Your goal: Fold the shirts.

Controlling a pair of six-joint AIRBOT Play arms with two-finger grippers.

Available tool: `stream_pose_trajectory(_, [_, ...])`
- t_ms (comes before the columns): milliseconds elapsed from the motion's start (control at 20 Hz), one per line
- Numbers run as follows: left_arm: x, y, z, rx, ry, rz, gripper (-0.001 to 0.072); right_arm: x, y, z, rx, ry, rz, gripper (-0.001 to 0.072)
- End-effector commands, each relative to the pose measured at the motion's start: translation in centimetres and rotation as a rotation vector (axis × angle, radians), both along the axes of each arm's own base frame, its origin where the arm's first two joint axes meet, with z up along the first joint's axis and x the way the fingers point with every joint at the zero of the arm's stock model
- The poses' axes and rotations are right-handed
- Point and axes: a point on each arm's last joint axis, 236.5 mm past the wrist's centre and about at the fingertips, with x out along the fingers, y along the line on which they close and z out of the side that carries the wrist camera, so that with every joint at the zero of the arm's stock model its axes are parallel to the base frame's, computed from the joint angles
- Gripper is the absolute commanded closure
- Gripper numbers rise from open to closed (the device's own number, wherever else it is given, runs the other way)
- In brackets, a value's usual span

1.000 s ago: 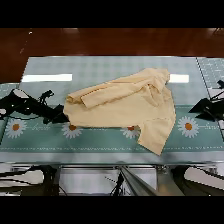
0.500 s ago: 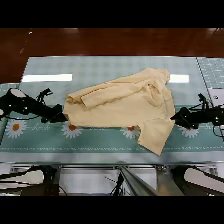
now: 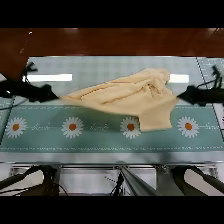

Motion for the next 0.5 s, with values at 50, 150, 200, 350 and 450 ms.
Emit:
stream_pose_trajectory(50, [1.8, 0.1, 21.5, 0.102, -0.580, 0.026, 0.0693, 0.8, 0.8, 21.6, -0.131, -0.538, -0.020, 0.0682])
stream_pose_trajectory(150, [-0.9, -0.1, 32.7, 0.147, -0.896, 0.078, 0.0692, -1.6, 1.6, 30.2, -0.204, -0.751, -0.044, 0.0682])
stream_pose_trajectory(200, [-3.2, -0.2, 38.1, 0.168, -1.058, 0.115, 0.0692, -3.2, 2.0, 33.8, -0.233, -0.842, -0.059, 0.0682])
stream_pose_trajectory(350, [-11.5, -0.5, 49.5, 0.207, -1.432, 0.213, 0.0693, -8.4, 3.3, 43.0, -0.276, -1.089, -0.121, 0.0682])
stream_pose_trajectory(450, [-16.3, -0.5, 52.7, 0.275, -1.558, 0.245, 0.0693, -11.8, 4.3, 47.1, -0.310, -1.209, -0.141, 0.0682])
